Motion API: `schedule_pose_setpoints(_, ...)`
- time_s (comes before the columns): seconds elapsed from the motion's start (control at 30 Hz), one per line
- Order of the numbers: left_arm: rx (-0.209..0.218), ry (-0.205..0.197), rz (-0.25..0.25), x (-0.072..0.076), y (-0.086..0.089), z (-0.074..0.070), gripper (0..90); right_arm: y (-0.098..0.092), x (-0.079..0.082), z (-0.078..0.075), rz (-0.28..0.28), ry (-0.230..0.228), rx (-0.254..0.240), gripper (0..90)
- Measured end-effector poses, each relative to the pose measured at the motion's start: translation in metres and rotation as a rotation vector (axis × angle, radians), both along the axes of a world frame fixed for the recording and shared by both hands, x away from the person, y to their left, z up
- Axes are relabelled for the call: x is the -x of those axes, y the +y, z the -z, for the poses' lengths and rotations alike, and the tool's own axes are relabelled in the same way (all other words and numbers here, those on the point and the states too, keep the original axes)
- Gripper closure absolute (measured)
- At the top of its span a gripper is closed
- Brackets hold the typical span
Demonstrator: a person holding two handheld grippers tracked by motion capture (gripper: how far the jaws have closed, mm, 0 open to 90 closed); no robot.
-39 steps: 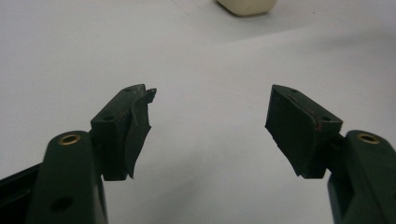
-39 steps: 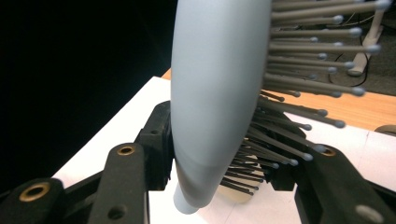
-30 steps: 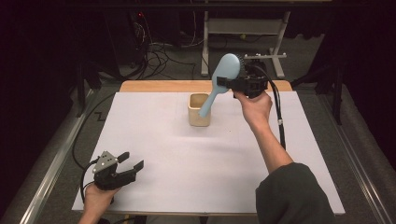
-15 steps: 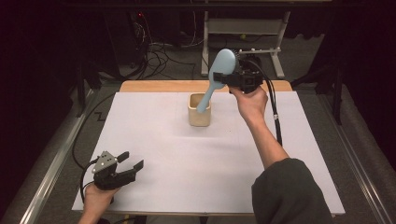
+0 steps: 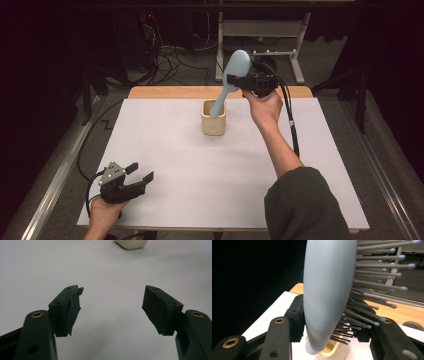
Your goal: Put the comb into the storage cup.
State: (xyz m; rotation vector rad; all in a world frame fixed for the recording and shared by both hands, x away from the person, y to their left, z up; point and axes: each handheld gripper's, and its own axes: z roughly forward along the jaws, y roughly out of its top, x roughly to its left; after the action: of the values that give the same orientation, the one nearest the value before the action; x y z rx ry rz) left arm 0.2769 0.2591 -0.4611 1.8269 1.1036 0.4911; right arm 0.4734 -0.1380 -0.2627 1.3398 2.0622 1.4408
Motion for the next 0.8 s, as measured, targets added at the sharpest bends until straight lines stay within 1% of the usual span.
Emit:
schedule_pose_setpoints(0.13,0.004,0.000,-0.005,0.000,0.000,0.000,30.8,0.000,-0.002,0.001,0.013,-0.006,-0.005,53.4)
schedule_pose_setpoints(0.27,0.003,-0.001,-0.006,0.000,0.000,0.000,30.8,0.000,-0.005,0.003,0.024,-0.012,0.000,53.3)
schedule_pose_setpoints(0.33,0.004,0.001,-0.006,0.000,0.000,0.000,30.8,0.000,-0.006,0.004,0.031,-0.007,-0.001,53.3)
schedule_pose_setpoints(0.5,0.004,0.000,-0.005,0.000,0.000,0.000,30.9,0.001,-0.008,0.007,0.044,-0.009,0.009,53.3)
schedule_pose_setpoints(0.8,0.002,-0.001,-0.002,0.000,0.000,0.000,30.8,0.007,-0.011,0.013,0.051,-0.006,0.028,53.2)
